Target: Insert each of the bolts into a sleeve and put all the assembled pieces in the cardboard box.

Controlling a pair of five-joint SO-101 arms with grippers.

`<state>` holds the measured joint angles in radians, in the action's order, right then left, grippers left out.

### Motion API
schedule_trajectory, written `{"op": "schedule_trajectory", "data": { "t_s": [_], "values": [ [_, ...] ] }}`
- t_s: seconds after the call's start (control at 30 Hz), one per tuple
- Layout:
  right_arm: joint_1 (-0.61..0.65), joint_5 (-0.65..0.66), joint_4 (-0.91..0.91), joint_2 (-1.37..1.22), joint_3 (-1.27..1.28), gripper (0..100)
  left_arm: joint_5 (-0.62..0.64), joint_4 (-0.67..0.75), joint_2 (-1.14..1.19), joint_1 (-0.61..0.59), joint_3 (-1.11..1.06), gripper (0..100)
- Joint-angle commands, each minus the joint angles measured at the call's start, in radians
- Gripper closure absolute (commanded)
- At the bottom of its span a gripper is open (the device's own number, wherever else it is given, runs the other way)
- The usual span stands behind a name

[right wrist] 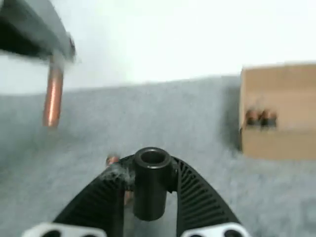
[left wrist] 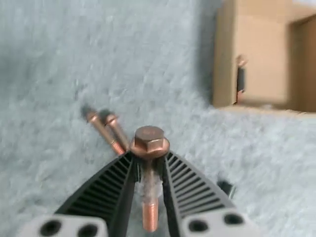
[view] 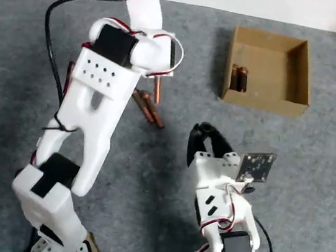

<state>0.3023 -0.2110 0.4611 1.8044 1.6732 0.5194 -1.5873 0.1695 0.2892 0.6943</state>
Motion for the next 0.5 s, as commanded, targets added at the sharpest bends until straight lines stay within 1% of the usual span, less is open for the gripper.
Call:
{"op": "schedule_trajectory", "data": {
  "t_s": [0.0,0.13,0.2,0.23,0.33,0.47],
  "values": [
    [0.045,-0.028,0.082,0.001,0.147,99.4,-0.014,0.040,-0.071,0.073,0.058,100],
    [0.058,-0.026,0.111,0.001,0.147,99.4,-0.068,0.049,-0.074,0.182,0.058,100],
    [0.056,-0.017,0.111,0.001,0.147,99.4,-0.068,0.049,-0.077,0.231,0.061,100],
    [0.056,0.008,0.111,0.002,0.147,99.4,-0.068,0.048,-0.077,0.251,0.061,100],
    [0.056,0.078,0.111,0.010,0.147,99.4,-0.063,0.041,-0.091,0.274,0.056,100],
    [0.056,0.106,0.108,0.012,0.147,99.4,-0.066,0.046,-0.134,0.272,0.056,100]
  ]
}}
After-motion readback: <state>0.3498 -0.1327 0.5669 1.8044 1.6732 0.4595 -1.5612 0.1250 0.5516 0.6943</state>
